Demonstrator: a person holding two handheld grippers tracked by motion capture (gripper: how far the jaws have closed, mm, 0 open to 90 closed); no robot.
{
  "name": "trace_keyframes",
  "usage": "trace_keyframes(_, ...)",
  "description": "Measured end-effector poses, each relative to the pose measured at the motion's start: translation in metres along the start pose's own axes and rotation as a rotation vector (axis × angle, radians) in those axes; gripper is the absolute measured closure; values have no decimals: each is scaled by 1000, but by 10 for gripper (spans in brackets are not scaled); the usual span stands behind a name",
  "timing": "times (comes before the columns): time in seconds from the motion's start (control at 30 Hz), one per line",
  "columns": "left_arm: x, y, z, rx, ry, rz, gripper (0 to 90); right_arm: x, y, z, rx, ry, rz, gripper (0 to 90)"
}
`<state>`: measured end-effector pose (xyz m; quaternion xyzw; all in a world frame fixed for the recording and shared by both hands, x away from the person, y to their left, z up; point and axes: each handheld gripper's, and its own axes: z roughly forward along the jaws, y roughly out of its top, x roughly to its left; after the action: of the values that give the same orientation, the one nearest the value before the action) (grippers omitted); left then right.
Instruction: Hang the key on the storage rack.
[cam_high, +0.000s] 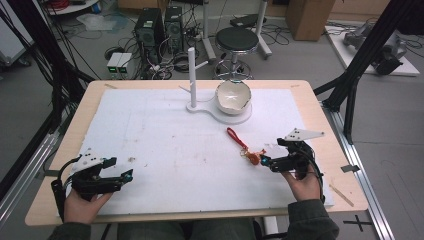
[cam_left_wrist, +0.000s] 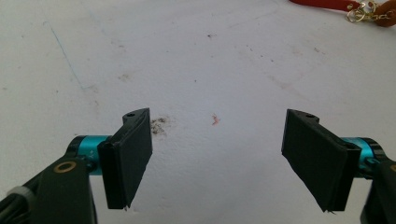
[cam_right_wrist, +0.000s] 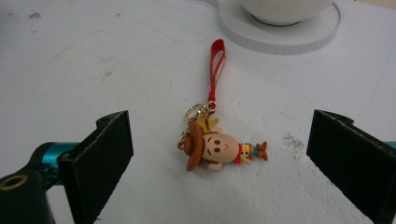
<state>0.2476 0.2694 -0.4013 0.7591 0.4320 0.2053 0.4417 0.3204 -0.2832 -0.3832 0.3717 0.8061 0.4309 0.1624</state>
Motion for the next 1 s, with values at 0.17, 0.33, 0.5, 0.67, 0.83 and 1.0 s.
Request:
trace_keyframes(0.17, 1, 1, 0, -1, -3, -5, 249, -2, 16, 3, 10, -4, 6, 62)
trace_keyframes(0.33, 1, 1, 0, 3, -5, -4, 251, -4, 29, 6, 21, -5, 11, 62)
trace_keyframes(0.5, 0, 1, 0, 0, -5, -6, 251, -6, 37, 11, 33, -4, 13, 66)
trace_keyframes(0.67, 0, 1, 0, -1, -5, -8, 251, -9, 45, 20, 45, 6, 21, 146)
trace_keyframes(0.83, 1, 1, 0, -1, -6, -9, 251, -11, 49, 27, 57, 10, 33, 156)
trace_keyframes(1.0, 1, 2, 1, -2, -8, -5, 251, -11, 56, 39, 81, 3, 28, 214)
